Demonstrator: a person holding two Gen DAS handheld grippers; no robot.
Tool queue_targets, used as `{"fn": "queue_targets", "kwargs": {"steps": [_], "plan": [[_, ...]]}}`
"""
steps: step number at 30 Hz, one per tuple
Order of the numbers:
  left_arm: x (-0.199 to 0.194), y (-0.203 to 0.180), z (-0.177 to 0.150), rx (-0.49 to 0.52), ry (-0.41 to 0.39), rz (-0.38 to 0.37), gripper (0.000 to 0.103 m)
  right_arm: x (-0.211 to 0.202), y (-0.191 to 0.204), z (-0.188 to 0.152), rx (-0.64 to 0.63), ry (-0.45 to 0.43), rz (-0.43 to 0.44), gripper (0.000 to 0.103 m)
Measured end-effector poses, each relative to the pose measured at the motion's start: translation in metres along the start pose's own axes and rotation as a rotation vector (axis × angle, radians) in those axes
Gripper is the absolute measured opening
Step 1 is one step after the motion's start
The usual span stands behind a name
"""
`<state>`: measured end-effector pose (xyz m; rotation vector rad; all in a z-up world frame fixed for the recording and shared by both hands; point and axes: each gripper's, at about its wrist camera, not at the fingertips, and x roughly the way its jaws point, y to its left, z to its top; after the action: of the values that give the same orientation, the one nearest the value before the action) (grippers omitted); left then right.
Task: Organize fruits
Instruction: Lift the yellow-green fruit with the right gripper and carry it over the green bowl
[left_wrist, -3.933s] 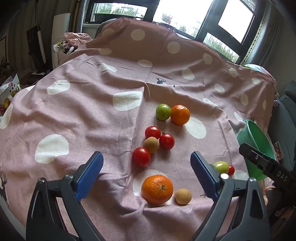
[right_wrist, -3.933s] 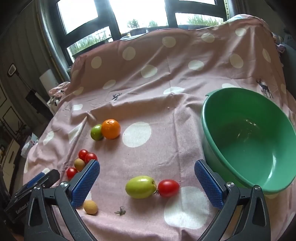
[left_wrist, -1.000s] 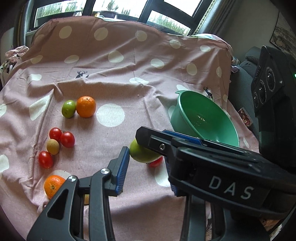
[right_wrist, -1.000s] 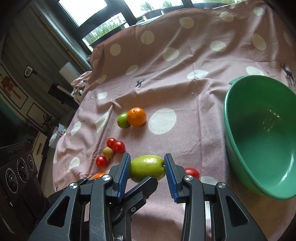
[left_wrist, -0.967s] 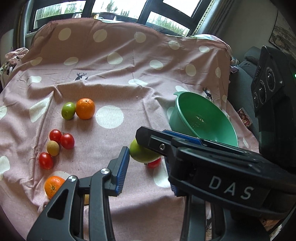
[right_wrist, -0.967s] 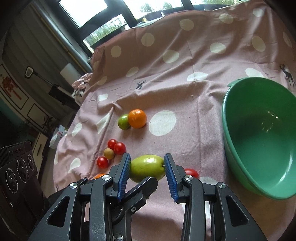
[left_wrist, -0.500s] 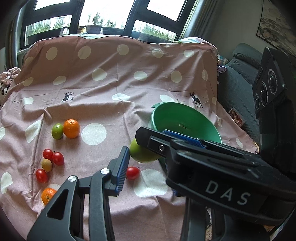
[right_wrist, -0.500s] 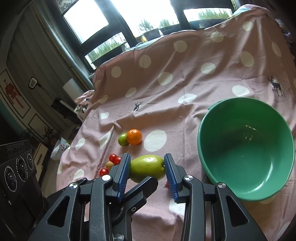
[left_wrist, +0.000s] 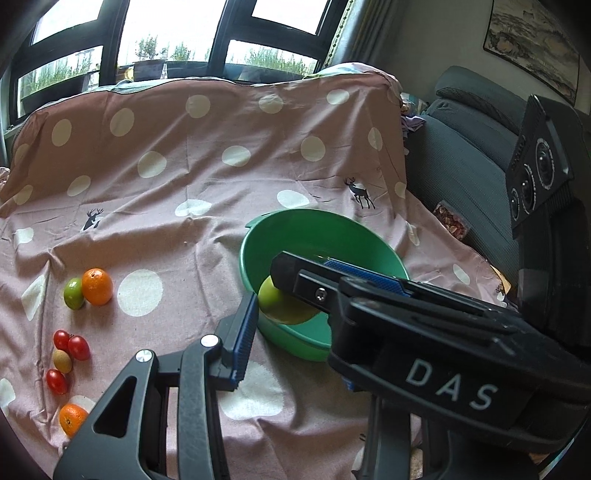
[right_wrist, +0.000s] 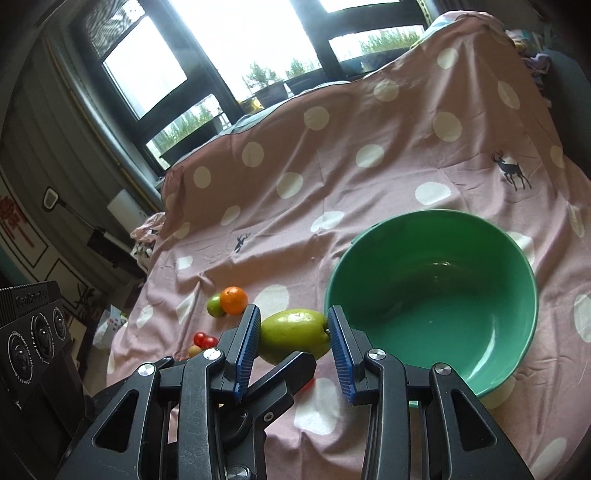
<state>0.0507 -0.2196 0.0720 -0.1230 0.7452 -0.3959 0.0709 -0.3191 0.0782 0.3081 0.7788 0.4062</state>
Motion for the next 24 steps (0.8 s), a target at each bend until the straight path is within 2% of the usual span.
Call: {"fn": "queue_targets", "kwargs": {"steps": [14,24], "plan": [[0.042,-0.029,0.012,0.052,0.068,-0.067,0.039,-0.007,-0.049,0.008,0.105,-0.014,-0.060,0.040],[0.067,-0.034,0.010,0.049,0.131,-0.101,0.039,0.001,-0.073,0.007,0.160,0.026,-0.109,0.040]]}}
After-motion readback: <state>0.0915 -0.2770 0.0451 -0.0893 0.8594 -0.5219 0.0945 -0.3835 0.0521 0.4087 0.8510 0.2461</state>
